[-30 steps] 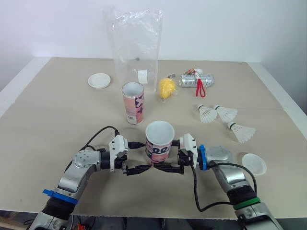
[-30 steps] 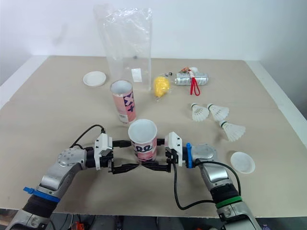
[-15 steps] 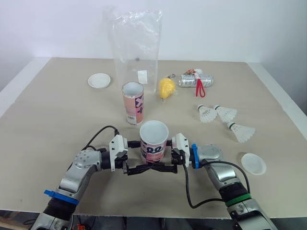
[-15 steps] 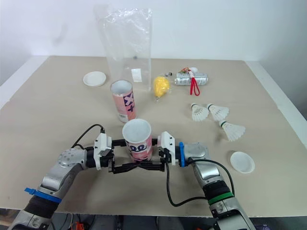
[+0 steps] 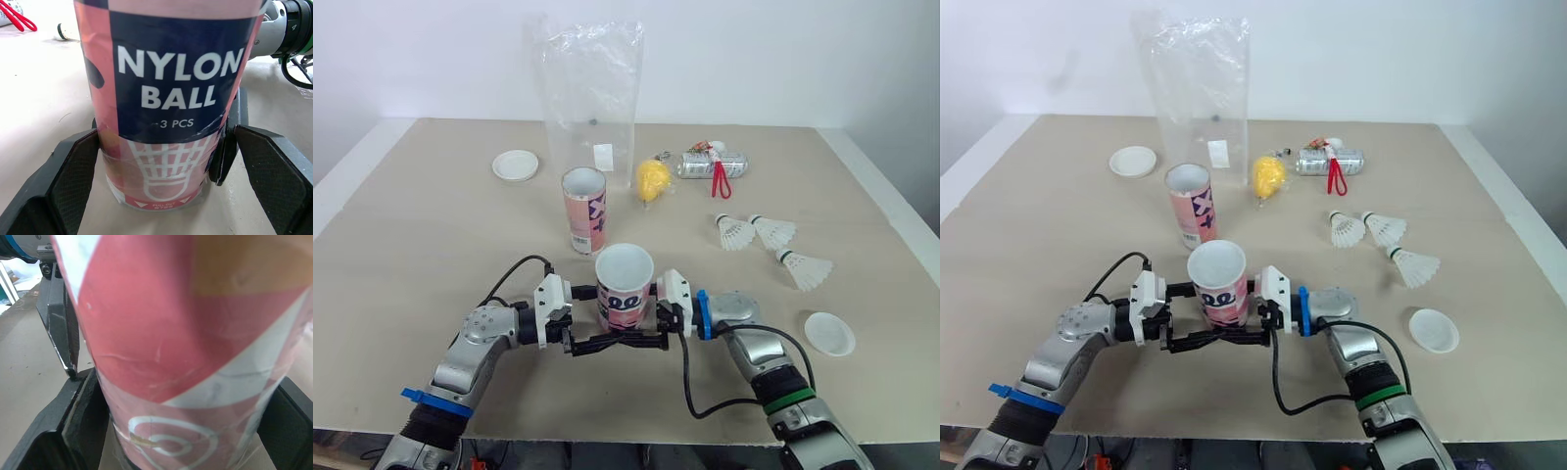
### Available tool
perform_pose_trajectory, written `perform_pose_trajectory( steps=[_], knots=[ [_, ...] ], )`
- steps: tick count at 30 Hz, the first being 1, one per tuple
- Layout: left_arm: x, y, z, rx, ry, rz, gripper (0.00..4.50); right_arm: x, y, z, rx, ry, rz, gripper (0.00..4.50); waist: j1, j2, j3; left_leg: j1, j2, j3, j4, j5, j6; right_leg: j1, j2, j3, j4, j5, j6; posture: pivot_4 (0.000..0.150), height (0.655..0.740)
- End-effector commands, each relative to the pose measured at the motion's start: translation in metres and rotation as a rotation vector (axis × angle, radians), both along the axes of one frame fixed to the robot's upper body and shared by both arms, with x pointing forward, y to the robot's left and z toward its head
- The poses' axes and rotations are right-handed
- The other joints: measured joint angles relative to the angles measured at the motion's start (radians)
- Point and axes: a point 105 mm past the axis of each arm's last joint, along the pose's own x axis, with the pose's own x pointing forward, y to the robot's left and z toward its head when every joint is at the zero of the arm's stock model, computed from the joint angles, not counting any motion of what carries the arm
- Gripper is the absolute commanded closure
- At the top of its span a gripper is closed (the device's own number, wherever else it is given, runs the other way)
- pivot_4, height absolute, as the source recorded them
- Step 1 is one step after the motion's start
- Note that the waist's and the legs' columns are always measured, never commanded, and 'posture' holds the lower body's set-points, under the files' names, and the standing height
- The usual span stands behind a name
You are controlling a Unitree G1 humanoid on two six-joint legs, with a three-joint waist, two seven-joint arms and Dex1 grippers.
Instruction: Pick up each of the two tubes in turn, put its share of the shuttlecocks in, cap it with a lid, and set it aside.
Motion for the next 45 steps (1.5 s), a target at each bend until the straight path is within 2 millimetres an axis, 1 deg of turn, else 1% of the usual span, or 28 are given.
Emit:
perform_pose_trajectory(
  steps=[1,5,6,8,12,16,20,22,26,27,30,32,35,38,39,41,43,45],
  knots=[
    [0.000,-0.002,0.001,0.010,-0.018,-0.011,0.00,0.001,0.008,0.010,0.029,-0.037,0.021,0.16,0.000,0.000,0.000,0.000,0.000,0.000,0.000,0.000,0.000,0.000,0.000,0.000,0.000,0.000,0.000,0.150,0.7400],
    [0.003,0.002,0.003,0.014,-0.034,0.000,0.00,0.001,0.006,0.010,0.028,-0.035,0.020,0.16,0.000,0.000,0.000,0.000,0.000,0.000,0.000,0.000,0.000,0.000,0.000,0.000,0.000,0.000,0.000,0.150,0.7400],
    [0.003,0.004,0.004,0.014,-0.039,0.007,0.00,0.001,0.006,0.010,0.028,-0.034,0.020,0.69,0.000,0.000,0.000,0.000,0.000,0.000,0.000,0.000,0.000,0.000,0.000,0.000,0.000,0.000,0.000,0.150,0.7400],
    [0.005,0.009,0.006,0.016,-0.044,0.018,0.00,0.001,0.005,0.010,0.029,-0.035,0.015,1.31,-0.001,0.000,0.000,0.000,0.000,0.000,0.000,0.000,0.000,0.000,0.000,0.000,0.000,0.000,0.000,0.150,0.7400],
    [0.005,0.016,0.005,0.029,-0.055,0.027,0.00,0.002,0.004,0.011,0.029,-0.039,0.007,1.31,-0.001,0.000,0.000,0.000,0.000,0.000,0.000,0.000,0.000,0.000,0.000,0.000,0.000,0.000,0.000,0.150,0.7400],
    [0.006,0.017,0.005,0.033,-0.074,0.031,0.00,0.001,0.001,0.011,0.024,-0.042,0.008,1.31,-0.001,0.000,0.000,0.000,0.000,0.000,0.000,0.000,0.000,0.000,0.000,0.000,0.000,0.001,-0.001,0.150,0.7400],
    [0.008,0.018,0.004,0.035,-0.083,0.042,0.00,0.002,-0.005,0.014,0.022,-0.048,-0.006,1.31,-0.001,0.000,0.000,0.000,0.000,0.000,0.000,0.000,0.000,0.000,0.000,0.000,0.000,0.001,-0.001,0.150,0.7400],
    [0.006,0.016,0.004,0.027,-0.084,0.034,0.00,0.002,-0.011,0.018,0.025,-0.057,-0.030,1.31,0.000,0.000,0.000,-0.001,0.000,0.000,0.000,0.000,0.000,0.000,0.000,0.000,0.000,0.001,-0.001,0.150,0.7400],
    [-0.001,0.007,0.004,0.013,-0.072,-0.007,0.00,0.000,-0.032,0.031,0.065,-0.072,-0.131,1.31,0.002,0.000,0.000,-0.001,0.000,0.000,0.000,0.000,0.000,0.000,0.000,0.000,0.000,0.000,-0.001,0.150,0.7400],
    [-0.002,0.006,0.004,0.013,-0.070,-0.012,0.00,-0.002,-0.035,0.033,0.070,-0.072,-0.145,1.31,0.002,0.000,0.000,-0.002,0.000,-0.001,0.000,0.000,0.000,0.000,0.000,0.000,0.000,0.000,-0.002,0.150,0.7400],
    [-0.004,0.000,0.005,0.004,-0.054,-0.046,0.00,-0.009,-0.070,0.052,0.137,-0.110,-0.338,1.31,0.010,0.000,0.000,-0.003,-0.001,-0.002,0.000,0.000,-0.001,0.000,0.000,-0.001,0.000,0.000,-0.002,0.150,0.7400],
    [-0.006,-0.002,0.005,0.005,-0.050,-0.067,0.00,-0.014,-0.084,0.061,0.158,-0.131,-0.425,1.31,0.017,0.001,0.000,-0.003,-0.001,-0.002,0.000,-0.001,-0.001,-0.001,-0.001,-0.001,0.000,-0.001,-0.002,0.150,0.7400],
    [-0.009,-0.009,0.007,0.010,-0.052,-0.129,0.00,-0.020,-0.113,0.076,0.197,-0.180,-0.614,1.31,0.024,0.001,0.000,-0.003,-0.001,-0.002,0.000,-0.001,-0.001,-0.001,-0.001,-0.001,0.000,-0.003,0.002,0.150,0.7400],
    [-0.008,-0.022,0.017,0.000,-0.064,-0.212,0.00,-0.027,-0.162,0.094,0.249,-0.241,-0.911,1.31,0.030,0.001,0.001,-0.002,-0.001,-0.002,0.000,-0.001,-0.001,0.000,-0.001,-0.001,0.000,-0.003,0.002,0.150,0.7400],
    [-0.008,-0.025,0.019,-0.001,-0.068,-0.230,0.00,-0.029,-0.175,0.096,0.253,-0.256,-0.990,1.31,0.030,0.001,0.001,-0.003,-0.001,-0.002,0.001,-0.001,-0.001,0.000,-0.001,-0.001,0.000,-0.002,0.003,0.150,0.7400],
    [-0.007,-0.029,0.020,0.002,-0.070,-0.254,0.00,-0.034,-0.190,0.097,0.250,-0.265,-1.076,1.31,0.030,0.001,0.001,-0.003,-0.001,-0.001,0.003,0.000,-0.001,0.000,-0.001,-0.001,0.000,-0.002,0.003,0.150,0.7400],
    [-0.008,-0.036,0.023,-0.002,-0.067,-0.292,0.00,-0.042,-0.218,0.096,0.266,-0.272,-1.232,1.31,0.028,0.001,0.000,-0.003,-0.001,0.000,0.003,0.000,-0.001,0.001,-0.001,0.000,0.000,-0.002,0.003,0.150,0.7400],
    [-0.012,-0.044,0.025,-0.011,-0.059,-0.339,0.00,-0.056,-0.255,0.090,0.274,-0.265,-1.422,1.31,0.028,0.002,0.000,-0.003,-0.001,0.000,0.003,0.000,-0.001,0.001,-0.001,0.000,0.000,-0.002,0.003,0.150,0.7400]
  ],
)
